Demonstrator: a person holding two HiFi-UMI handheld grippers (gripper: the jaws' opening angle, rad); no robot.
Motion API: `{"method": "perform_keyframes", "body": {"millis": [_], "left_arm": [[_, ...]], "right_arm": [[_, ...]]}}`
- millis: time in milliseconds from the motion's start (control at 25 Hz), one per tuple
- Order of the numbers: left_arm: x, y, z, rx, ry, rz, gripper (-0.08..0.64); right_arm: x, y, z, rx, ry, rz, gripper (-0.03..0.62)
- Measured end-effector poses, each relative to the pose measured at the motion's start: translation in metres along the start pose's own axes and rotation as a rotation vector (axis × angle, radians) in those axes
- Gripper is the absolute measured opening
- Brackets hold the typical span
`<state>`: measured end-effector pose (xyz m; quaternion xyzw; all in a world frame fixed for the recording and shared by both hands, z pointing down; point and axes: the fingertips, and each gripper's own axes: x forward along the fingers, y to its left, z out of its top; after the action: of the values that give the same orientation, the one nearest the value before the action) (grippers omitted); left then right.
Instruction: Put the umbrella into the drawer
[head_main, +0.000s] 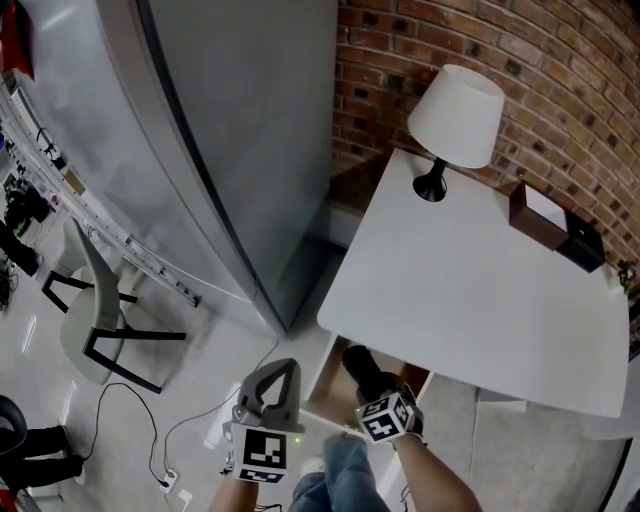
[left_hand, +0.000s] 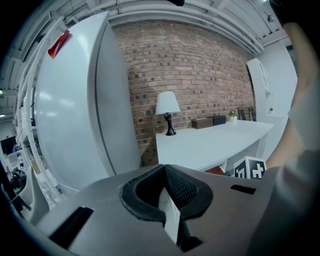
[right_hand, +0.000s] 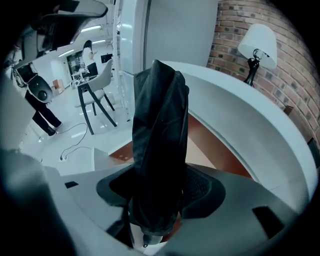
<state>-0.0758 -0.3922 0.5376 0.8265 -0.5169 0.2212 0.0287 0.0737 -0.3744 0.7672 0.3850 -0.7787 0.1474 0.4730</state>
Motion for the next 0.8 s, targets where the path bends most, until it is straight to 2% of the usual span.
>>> {"method": "perform_keyframes", "body": {"millis": [360, 600, 800], "left_arm": [[0.015, 0.001, -0.023, -0.042, 0.022, 0.014, 0.002], [0.021, 0.005, -0.034, -0.04, 0.029, 0.025, 0.002], [0.028, 0.011, -0.039, -0.016, 0.0, 0.036, 0.002]], "right_arm": [[0.043, -0.009, -0.013, 0.036, 0.099, 0.014, 0.25], [0.071, -0.013, -0.015, 0.037, 0.143, 0.028, 0.252], [0.09, -0.023, -0.021, 0.06, 0.161, -0.003, 0.252]]}}
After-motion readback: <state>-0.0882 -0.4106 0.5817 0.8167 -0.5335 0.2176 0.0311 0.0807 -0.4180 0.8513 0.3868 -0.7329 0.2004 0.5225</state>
